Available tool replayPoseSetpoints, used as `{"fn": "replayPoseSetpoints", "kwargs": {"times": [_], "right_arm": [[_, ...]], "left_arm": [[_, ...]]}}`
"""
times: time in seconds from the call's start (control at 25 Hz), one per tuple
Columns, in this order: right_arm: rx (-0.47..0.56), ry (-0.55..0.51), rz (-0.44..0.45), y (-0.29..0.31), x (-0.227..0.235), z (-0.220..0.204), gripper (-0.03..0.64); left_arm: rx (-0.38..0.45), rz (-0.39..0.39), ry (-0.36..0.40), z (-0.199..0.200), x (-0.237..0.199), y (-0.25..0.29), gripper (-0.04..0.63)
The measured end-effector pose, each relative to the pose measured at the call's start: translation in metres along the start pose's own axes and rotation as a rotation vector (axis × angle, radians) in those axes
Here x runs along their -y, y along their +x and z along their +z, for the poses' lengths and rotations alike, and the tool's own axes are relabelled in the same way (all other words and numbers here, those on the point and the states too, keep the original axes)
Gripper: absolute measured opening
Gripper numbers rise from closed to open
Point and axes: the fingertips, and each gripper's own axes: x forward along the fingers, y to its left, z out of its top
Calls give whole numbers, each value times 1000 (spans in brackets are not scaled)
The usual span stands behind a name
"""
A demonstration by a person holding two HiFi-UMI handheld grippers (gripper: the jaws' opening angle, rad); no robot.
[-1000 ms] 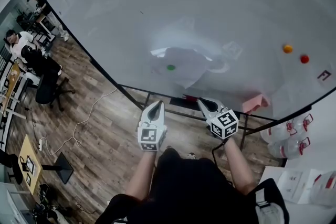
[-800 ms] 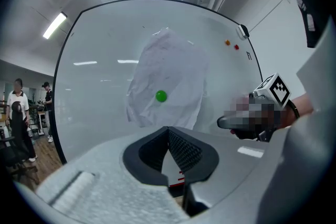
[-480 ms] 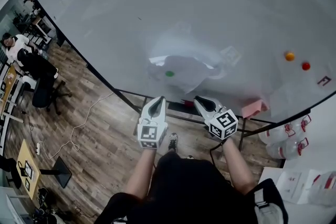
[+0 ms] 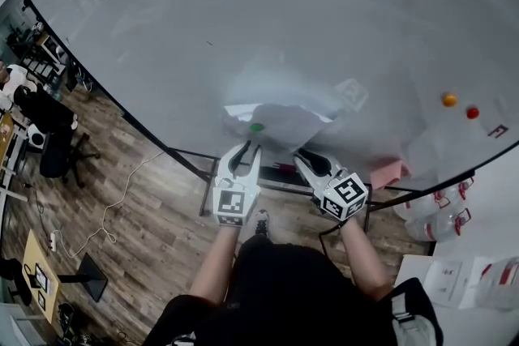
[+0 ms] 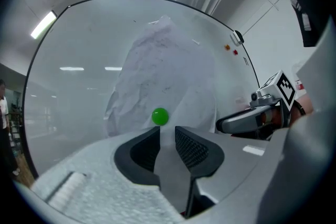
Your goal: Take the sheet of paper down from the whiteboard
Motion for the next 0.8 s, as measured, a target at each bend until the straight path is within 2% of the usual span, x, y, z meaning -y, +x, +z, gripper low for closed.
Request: {"fn": "replayPoseSetpoints", "kwargs": {"times": [0.16, 0.6, 0.8], "right_arm": [[10, -5, 3, 2, 2, 2, 78], [35, -2, 20, 12, 3, 12, 75], [56, 9, 13, 12, 7, 12, 36]], "left_arm": [[23, 4, 8, 5, -3, 12, 122], [66, 14, 57, 24, -8, 28, 147], [90, 19, 61, 29, -9, 29, 147]]}}
